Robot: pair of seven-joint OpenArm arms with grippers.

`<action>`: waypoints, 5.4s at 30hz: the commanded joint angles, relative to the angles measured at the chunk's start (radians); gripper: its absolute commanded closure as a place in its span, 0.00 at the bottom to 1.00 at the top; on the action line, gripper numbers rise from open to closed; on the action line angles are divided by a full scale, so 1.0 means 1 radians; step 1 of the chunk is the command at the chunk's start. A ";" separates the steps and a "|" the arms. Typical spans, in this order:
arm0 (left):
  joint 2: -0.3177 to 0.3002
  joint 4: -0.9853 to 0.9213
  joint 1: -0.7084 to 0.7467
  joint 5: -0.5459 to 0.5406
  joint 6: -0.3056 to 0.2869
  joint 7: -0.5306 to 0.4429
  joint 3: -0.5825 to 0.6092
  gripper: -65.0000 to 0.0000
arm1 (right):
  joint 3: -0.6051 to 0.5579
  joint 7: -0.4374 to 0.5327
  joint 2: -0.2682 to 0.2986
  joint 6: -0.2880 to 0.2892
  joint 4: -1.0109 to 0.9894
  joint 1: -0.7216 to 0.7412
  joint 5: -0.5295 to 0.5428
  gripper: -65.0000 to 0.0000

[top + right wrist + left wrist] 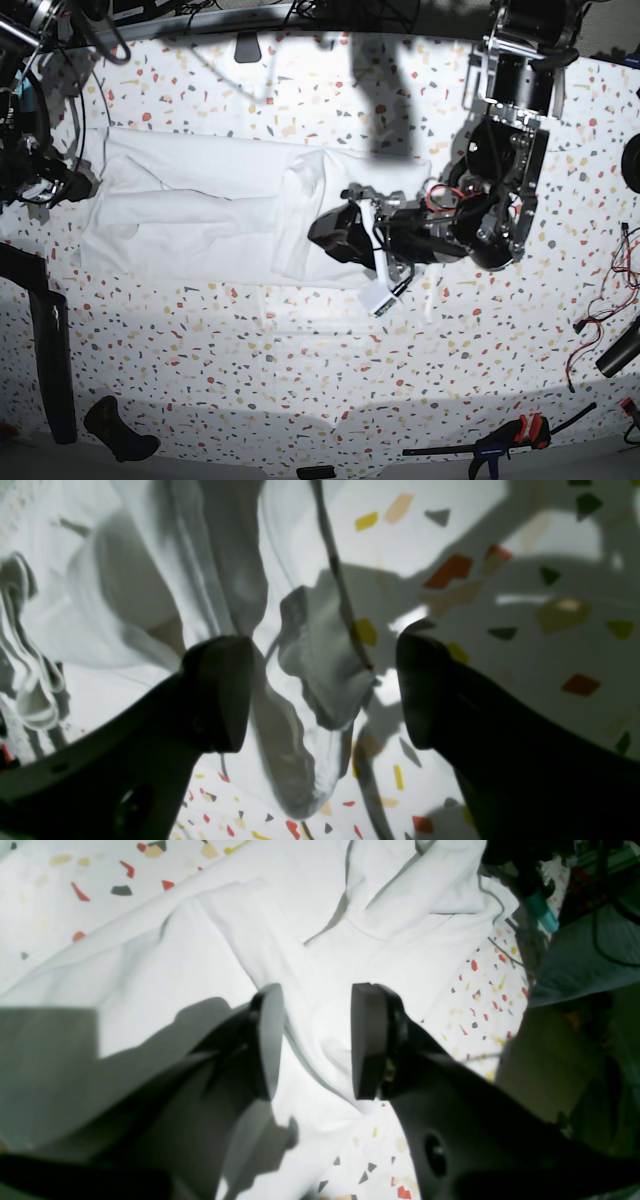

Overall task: Fold the T-shirt properly
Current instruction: 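Hold the folded end down with the left gripper while the right gripper approaches, then grasp the band's other end with the right gripper and fold it over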

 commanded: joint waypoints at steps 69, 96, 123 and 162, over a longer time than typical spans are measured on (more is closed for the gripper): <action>-0.011 0.014 0.139 0.325 0.034 -0.207 -0.003 0.66 | -0.296 -0.294 -0.029 0.007 0.039 0.346 0.319 1.00; -0.249 0.305 0.243 0.568 0.295 -0.310 -0.004 0.73 | -0.296 -0.294 -0.129 0.007 0.114 0.346 0.388 1.00; -0.249 0.302 0.314 0.602 0.296 -0.314 -0.004 0.73 | -0.299 -0.294 -0.649 0.007 0.114 0.415 0.091 1.00; -0.253 0.312 0.319 0.850 0.323 -0.199 -0.005 0.73 | -0.604 -0.266 -0.792 -0.039 0.115 0.478 -0.093 0.57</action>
